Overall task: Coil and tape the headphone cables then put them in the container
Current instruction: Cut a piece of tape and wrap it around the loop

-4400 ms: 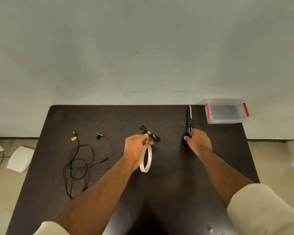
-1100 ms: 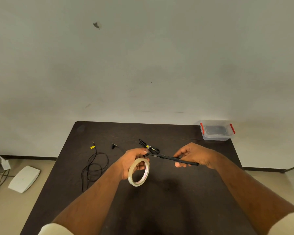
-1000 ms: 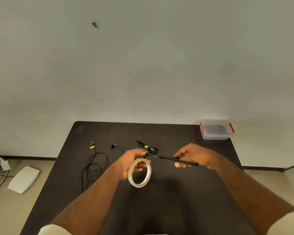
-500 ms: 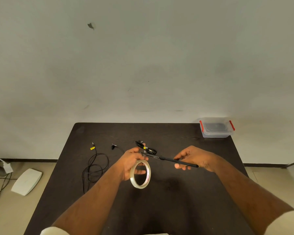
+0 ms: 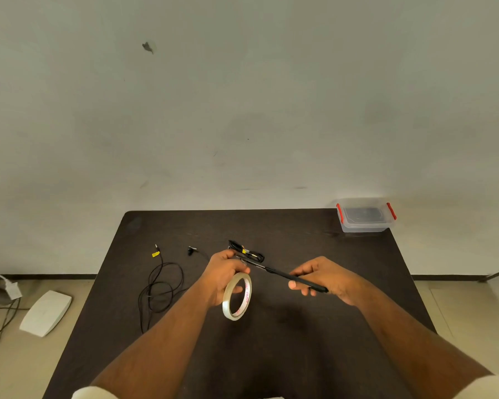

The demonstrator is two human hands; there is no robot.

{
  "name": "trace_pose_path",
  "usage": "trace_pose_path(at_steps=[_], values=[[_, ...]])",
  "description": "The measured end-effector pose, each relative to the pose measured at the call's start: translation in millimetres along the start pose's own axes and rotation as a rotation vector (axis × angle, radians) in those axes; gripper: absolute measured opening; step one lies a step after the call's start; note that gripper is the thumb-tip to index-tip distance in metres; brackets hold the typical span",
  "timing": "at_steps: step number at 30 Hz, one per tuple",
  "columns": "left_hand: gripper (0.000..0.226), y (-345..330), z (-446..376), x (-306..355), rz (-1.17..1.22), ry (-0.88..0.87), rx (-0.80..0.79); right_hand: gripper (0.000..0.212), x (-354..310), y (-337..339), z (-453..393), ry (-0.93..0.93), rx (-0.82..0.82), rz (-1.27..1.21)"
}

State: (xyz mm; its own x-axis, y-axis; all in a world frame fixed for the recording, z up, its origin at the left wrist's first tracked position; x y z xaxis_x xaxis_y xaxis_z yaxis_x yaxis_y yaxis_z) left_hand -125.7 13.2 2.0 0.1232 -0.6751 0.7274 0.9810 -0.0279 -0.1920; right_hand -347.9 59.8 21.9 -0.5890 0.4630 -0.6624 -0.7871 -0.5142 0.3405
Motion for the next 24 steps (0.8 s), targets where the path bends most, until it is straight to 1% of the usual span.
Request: trace_pose_path(at_steps=[4, 6, 9, 12, 15, 17, 21, 24], values=[[0.025, 0, -2, 0, -0.024, 0.007, -0.004, 0.018, 1, 0, 1, -0.006, 0.004, -0.011], [0.028, 1, -3, 0, -0.025, 0.008, -0.007, 0.018, 0, 1, 1, -0.002, 0.008, -0.010], [0.042, 1, -3, 1, -0.013, 0.017, -0.009, 0.019, 0, 3, 0, 0.013, 0.019, 0.003], [0.069, 0, -3, 1, -0.010, 0.035, -0.021, 0.019, 2, 8, -3, 0.011, 0.047, -0.002], [0.077, 1, -4, 0, -0.026, 0.040, -0.017, 0.018, 4, 7, -7, -0.003, 0.024, 0.027], [0.074, 1, -4, -1, -0.022, 0.032, -0.015, 0.018, 6, 5, -12, -0.006, 0.027, 0.054], [0.058, 5, -6, -4, -0.020, 0.006, 0.001, 0.020, 11, -4, -26, 0.004, 0.072, 0.105], [0.052, 9, -10, -5, -0.061, -0.010, 0.022, 0.029, 18, -6, -42, 0.005, 0.109, 0.297]])
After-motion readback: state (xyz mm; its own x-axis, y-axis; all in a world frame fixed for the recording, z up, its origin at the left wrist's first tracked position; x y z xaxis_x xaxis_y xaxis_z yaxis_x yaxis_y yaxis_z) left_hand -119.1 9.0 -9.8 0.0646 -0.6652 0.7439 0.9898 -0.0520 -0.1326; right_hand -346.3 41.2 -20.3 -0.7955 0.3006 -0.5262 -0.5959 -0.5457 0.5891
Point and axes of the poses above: each hand's wrist, its own z-axis away from the middle knuckle, its own y-axis out of the back of the hand, x = y × z, the point moved 6 cm from there along -z, towards the middle knuckle, and after that the axes turned 13 degrees about z, right-handed, at the moved point
